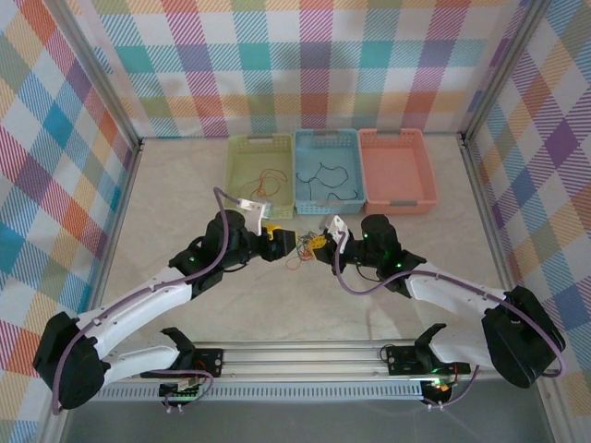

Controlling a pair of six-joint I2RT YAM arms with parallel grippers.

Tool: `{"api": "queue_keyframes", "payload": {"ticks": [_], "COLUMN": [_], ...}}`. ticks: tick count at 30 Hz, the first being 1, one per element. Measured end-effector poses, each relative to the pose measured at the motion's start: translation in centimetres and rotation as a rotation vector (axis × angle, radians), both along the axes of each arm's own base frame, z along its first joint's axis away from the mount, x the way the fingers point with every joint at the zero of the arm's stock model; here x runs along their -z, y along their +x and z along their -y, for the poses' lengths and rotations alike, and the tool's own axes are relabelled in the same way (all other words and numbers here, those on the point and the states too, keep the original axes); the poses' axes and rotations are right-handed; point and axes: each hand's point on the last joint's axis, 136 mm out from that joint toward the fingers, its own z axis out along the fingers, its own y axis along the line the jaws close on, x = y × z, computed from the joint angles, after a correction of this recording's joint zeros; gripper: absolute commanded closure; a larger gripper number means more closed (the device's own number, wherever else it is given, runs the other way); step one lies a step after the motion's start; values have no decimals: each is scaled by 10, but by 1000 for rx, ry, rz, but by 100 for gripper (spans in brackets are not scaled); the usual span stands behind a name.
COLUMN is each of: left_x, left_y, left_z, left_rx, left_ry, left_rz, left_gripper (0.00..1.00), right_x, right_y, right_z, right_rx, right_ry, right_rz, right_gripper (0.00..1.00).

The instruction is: Untangle the cables

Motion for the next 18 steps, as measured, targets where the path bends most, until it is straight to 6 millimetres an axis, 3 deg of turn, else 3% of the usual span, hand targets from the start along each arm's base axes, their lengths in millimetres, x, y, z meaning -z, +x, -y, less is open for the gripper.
{"api": "queue_keyframes", "payload": {"ticks": [9, 18], "left_x": [11, 8], "left_y": [-15, -21], "left_z": [21, 25], "left_rx": [119, 158], "left_ry": [64, 78], "left_rz": [27, 53], "left_gripper": [40, 39], "right_x": [-29, -57], "right_y": [-21, -35], "right_z": [2, 10], "right_rx": [-79, -97], "right_ry": [60, 107], "right_rz": [40, 91], "right_gripper": [100, 100]}}
